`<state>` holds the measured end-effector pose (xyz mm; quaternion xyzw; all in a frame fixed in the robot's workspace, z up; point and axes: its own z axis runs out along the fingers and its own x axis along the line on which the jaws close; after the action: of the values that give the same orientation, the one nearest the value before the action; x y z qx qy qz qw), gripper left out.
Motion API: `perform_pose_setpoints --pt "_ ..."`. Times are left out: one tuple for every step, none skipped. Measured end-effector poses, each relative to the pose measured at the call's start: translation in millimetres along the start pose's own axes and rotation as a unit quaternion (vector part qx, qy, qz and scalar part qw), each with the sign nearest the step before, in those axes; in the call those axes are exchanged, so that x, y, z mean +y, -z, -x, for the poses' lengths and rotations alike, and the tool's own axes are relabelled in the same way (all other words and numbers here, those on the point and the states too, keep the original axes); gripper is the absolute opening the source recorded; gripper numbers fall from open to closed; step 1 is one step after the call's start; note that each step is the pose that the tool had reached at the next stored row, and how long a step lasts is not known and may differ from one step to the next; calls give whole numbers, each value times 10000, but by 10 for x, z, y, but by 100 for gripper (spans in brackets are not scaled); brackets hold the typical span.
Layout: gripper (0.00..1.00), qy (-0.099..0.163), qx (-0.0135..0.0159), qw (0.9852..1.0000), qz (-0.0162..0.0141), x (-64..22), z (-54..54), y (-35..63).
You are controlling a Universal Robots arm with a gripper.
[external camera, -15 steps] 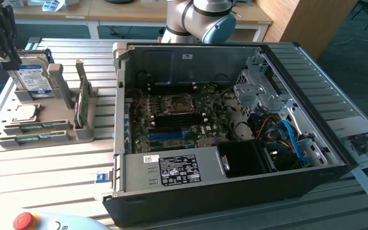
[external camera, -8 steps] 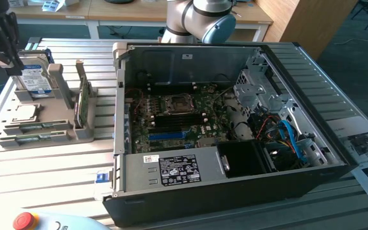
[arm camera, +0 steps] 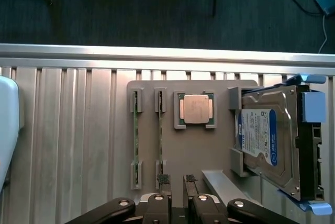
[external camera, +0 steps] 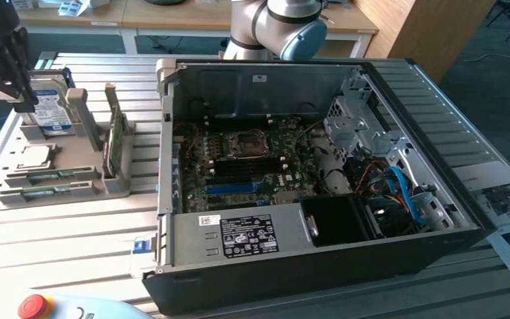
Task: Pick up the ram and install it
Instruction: 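Pick up the ram and move it above insertion slot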
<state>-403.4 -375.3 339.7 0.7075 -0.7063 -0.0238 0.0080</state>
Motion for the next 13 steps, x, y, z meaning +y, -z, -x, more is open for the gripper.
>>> perform_pose_setpoints --pt "24 0 0 10000 0 -1 0 -20" --pt "24 0 0 10000 0 -2 -1 -37" --pt "24 0 1 10000 0 -3 -1 -55" --pt "24 0 0 10000 0 -3 -2 -73" --pt "24 0 0 10000 0 -4 -2 -91" --pt "24 0 0 10000 0 -5 -2 -110" --pt "24 0 0 10000 0 -6 -3 -127" --pt "24 0 0 10000 0 -7 -3 -146" --pt "24 0 0 10000 0 -8 -4 -165" --pt "24 0 0 10000 0 -9 -4 -182" --pt "24 0 0 10000 0 -9 -4 -200" --pt "24 0 0 10000 0 -10 -5 -218" --pt "24 0 0 10000 0 -11 -5 -236"
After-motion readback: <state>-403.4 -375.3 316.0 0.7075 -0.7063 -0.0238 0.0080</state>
